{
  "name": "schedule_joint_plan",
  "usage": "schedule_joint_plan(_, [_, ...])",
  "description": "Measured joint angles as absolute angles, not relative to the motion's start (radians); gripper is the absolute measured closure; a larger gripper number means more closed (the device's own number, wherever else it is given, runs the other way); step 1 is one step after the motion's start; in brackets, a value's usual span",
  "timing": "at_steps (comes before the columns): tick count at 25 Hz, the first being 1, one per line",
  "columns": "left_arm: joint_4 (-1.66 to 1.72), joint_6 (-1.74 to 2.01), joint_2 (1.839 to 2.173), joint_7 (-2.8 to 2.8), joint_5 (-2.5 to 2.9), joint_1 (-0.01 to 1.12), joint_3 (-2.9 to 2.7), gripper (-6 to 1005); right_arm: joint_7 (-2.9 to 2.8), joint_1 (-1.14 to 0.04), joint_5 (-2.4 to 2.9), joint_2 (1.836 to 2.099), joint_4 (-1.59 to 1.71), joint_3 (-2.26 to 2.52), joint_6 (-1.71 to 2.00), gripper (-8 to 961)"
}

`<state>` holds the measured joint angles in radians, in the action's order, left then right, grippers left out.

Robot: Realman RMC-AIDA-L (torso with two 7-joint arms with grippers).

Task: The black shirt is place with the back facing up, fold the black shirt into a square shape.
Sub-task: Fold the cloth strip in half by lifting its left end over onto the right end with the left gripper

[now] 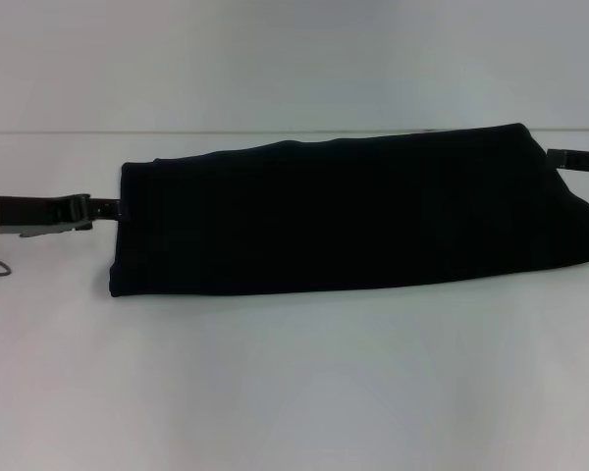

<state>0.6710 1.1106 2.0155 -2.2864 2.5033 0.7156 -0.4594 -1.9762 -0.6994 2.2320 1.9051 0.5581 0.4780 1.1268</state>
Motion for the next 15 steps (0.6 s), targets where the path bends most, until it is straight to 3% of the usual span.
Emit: schedule_joint_plan(15, [0.747, 1.338, 2.007, -2.306, 2.511, 0.655, -0.451, 332, -1.976, -0.686, 2.235, 1.904, 0.555, 0.479, 1.104, 190])
